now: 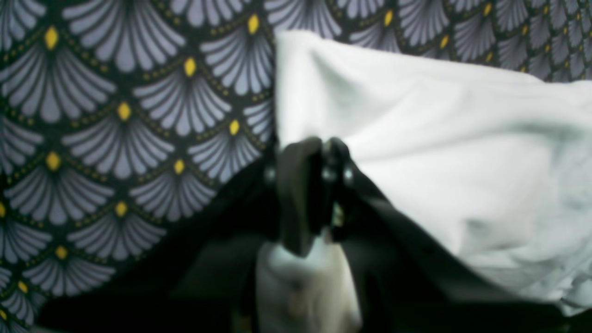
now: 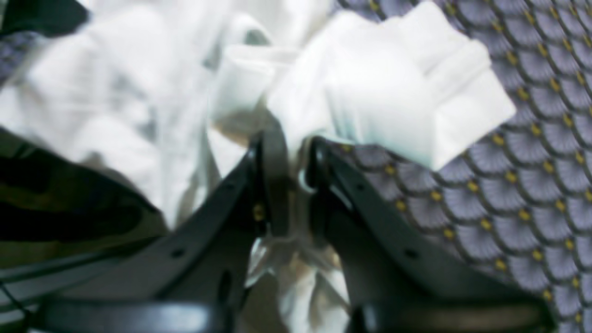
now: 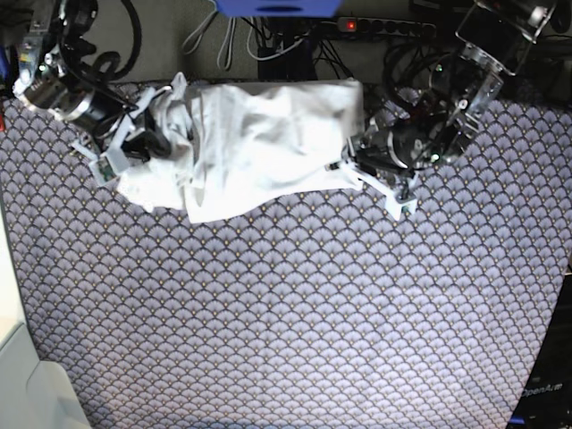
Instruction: Fold the T-shirt properly
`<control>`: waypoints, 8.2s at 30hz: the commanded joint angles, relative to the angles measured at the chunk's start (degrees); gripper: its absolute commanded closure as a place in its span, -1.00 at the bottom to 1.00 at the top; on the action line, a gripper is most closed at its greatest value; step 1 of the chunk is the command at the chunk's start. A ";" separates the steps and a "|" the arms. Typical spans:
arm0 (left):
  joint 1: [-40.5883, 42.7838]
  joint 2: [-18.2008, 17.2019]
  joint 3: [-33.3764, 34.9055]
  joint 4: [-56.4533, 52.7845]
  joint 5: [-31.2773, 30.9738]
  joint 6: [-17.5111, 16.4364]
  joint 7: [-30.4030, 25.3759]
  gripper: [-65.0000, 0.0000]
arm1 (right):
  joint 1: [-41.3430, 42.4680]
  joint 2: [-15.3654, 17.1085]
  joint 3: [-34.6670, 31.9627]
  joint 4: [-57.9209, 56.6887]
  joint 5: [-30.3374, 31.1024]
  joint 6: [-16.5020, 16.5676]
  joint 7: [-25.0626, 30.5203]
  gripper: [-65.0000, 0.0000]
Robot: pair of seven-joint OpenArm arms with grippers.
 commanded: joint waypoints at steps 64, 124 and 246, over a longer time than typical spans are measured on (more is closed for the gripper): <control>3.96 -2.26 -8.05 6.83 1.72 1.70 -0.69 0.99 | 21.98 -6.83 -39.68 -19.51 19.49 0.19 -3.32 0.58; 8.97 -11.23 -29.15 7.62 -8.12 -0.85 -0.60 -0.04 | 35.08 -8.24 -52.60 -49.13 19.40 0.19 15.14 0.44; 32.36 -9.38 -49.89 7.71 -1.00 -1.38 -0.60 -0.04 | 53.72 -11.14 -68.78 -63.11 3.13 -6.98 35.89 0.53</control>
